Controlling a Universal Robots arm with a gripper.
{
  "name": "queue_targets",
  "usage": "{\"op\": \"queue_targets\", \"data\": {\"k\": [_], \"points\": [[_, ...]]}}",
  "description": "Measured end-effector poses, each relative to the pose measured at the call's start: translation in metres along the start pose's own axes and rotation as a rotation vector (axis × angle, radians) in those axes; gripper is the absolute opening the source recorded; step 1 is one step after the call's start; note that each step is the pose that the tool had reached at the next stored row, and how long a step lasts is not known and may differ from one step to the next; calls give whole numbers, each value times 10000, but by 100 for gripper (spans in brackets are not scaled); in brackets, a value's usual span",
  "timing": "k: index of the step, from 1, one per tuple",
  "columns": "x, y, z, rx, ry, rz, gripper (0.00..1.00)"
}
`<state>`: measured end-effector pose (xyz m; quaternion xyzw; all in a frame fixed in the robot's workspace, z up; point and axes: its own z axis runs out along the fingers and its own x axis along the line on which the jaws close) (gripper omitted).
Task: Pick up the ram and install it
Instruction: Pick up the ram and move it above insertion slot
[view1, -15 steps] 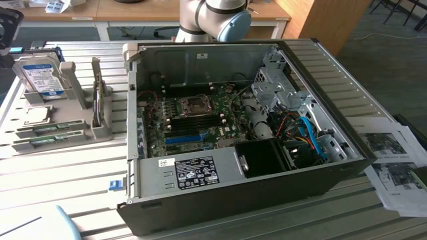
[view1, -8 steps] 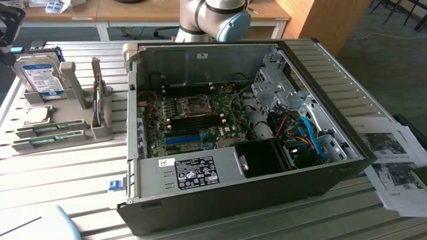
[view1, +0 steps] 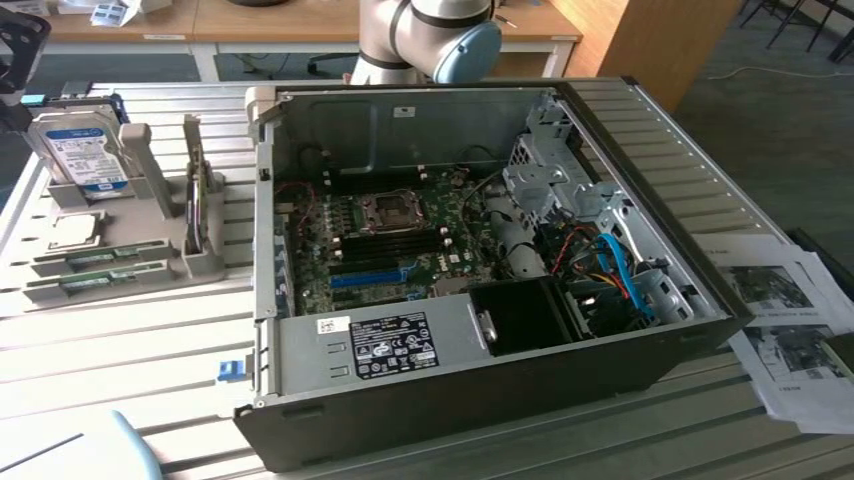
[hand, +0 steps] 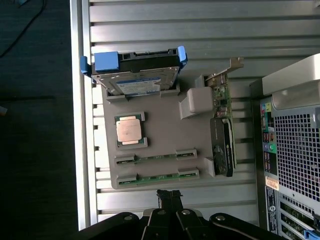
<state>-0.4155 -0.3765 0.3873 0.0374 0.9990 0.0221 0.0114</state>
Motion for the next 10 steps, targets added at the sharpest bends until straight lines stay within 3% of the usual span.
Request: {"op": "queue_targets", "data": {"k": [10], "points": [[1,1,0,-3,7,-159,9]]}}
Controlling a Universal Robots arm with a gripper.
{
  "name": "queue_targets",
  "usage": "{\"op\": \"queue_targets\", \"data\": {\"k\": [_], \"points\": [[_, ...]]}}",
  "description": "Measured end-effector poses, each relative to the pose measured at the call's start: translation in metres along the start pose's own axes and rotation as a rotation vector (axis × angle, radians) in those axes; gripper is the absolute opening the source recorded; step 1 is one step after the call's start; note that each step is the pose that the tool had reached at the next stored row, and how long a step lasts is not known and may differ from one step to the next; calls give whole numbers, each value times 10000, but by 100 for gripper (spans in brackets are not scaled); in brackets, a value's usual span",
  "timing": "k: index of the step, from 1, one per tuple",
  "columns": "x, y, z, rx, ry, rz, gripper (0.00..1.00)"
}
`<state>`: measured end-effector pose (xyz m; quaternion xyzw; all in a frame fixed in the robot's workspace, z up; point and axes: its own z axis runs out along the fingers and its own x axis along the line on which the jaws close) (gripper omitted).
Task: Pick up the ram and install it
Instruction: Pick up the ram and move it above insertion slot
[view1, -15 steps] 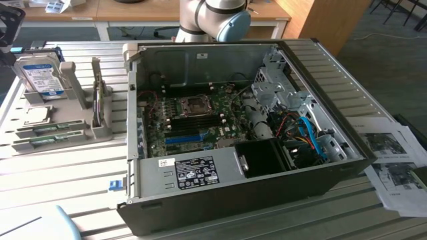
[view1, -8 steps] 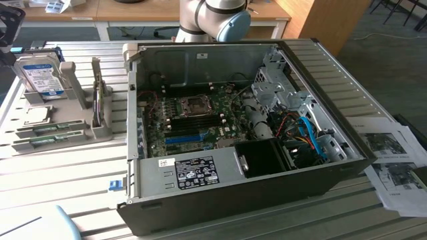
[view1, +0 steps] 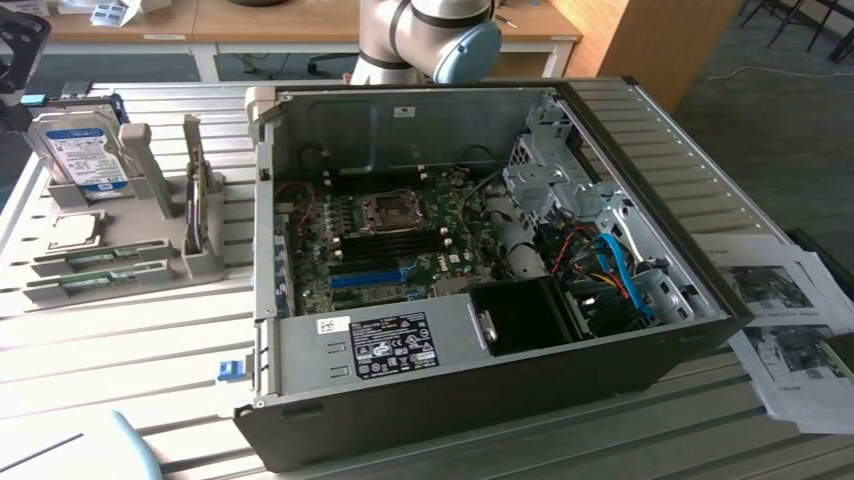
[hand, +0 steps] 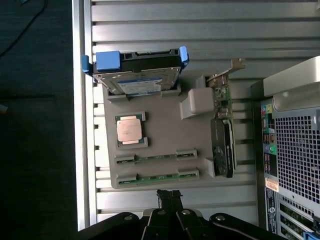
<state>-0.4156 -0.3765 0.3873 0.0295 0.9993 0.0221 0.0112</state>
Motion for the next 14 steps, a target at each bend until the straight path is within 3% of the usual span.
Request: {"op": "queue_targets", "data": {"k": [14], "points": [[0,0,0,-14,30,-673,9]]}}
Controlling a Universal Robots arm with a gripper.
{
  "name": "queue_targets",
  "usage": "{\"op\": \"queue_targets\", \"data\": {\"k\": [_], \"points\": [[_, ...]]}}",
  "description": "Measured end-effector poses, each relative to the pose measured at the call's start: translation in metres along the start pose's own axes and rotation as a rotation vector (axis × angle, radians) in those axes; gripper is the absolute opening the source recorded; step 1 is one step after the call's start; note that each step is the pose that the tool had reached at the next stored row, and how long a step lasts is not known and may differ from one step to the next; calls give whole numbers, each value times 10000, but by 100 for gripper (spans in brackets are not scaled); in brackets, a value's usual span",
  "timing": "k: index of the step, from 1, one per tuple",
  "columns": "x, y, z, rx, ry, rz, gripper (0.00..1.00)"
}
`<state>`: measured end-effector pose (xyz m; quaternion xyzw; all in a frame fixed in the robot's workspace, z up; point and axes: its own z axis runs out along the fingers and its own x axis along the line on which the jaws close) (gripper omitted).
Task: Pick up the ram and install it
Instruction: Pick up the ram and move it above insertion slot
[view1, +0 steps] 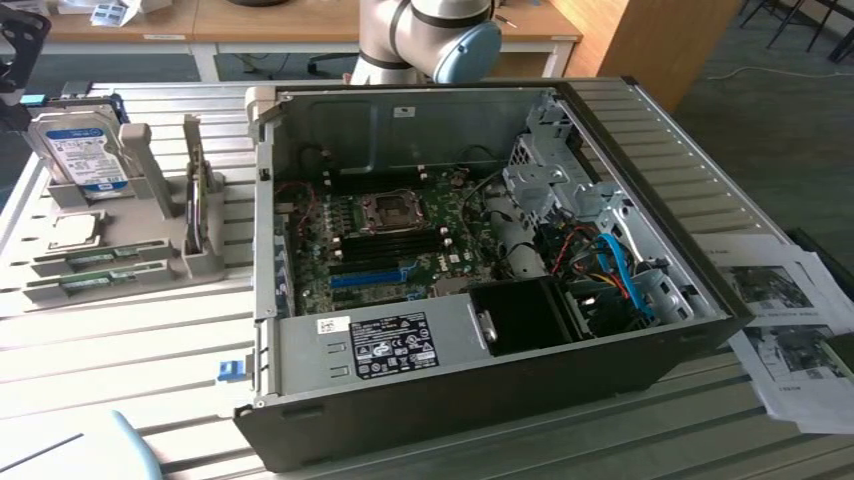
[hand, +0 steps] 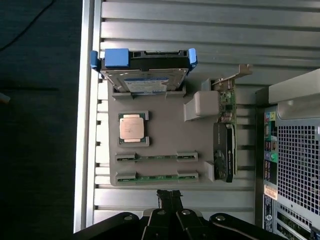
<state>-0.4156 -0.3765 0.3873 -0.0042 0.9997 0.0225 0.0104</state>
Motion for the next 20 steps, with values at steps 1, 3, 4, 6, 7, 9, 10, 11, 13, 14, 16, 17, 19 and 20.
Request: {"op": "queue_targets", "data": {"k": [1,3,4,6,7,9,10,11,13,14,16,17,19,20], "points": [[0,0,0,-1,3,-60,9],[0,0,0,-3,8,-180,9],[0,0,0,-5,11,-244,9],[0,0,0,-8,16,-371,9],[0,0,0,-9,20,-437,9],[0,0,0,-11,25,-562,9],[0,0,0,-13,28,-623,9],[0,0,0,-14,30,-686,9],[0,0,0,-17,37,-824,9],[0,0,0,-18,40,-900,9],[0,0,0,-23,48,-1074,9],[0,0,0,-25,53,-1172,9],[0,0,0,-29,61,-1380,9],[0,0,0,-31,67,-1499,9]]}}
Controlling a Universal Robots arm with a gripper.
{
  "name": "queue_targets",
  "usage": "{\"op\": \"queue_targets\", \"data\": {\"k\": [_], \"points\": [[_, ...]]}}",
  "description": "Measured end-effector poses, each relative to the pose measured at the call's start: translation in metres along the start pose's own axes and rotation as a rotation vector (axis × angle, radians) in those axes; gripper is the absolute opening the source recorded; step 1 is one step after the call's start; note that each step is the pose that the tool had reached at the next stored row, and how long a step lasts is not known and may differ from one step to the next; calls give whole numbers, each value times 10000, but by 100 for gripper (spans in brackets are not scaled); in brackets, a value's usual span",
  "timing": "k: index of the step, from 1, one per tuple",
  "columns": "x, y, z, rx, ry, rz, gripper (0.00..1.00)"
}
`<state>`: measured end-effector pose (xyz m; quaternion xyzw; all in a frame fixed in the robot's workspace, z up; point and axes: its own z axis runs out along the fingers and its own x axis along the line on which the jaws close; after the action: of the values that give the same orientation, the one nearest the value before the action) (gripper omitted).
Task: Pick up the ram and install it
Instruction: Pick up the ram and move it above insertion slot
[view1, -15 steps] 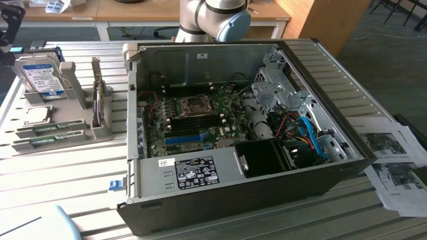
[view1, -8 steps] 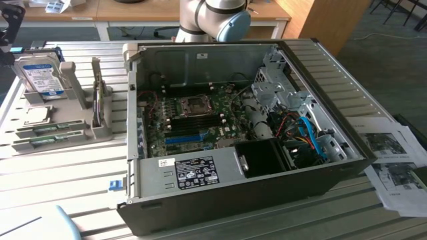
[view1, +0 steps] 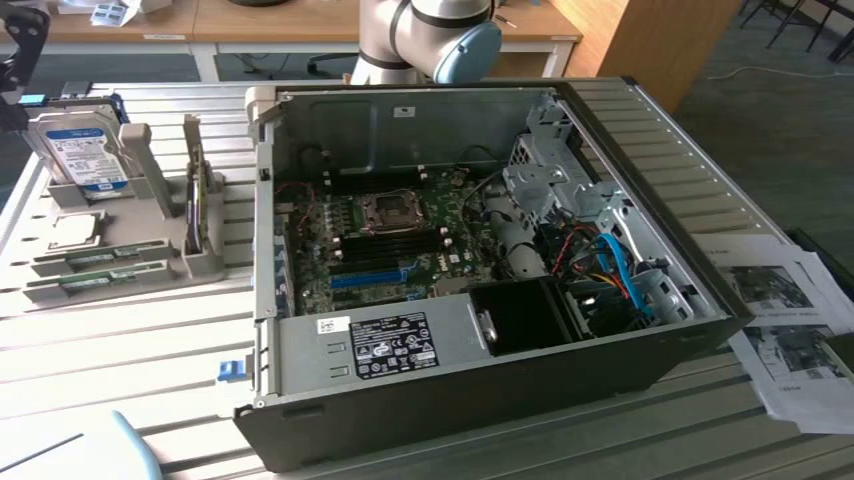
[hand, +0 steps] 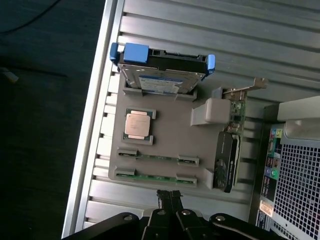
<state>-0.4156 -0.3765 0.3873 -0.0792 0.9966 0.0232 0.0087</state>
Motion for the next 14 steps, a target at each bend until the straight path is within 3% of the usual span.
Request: {"op": "queue_targets", "data": {"k": [14], "points": [[0,0,0,-37,80,-1773,9]]}}
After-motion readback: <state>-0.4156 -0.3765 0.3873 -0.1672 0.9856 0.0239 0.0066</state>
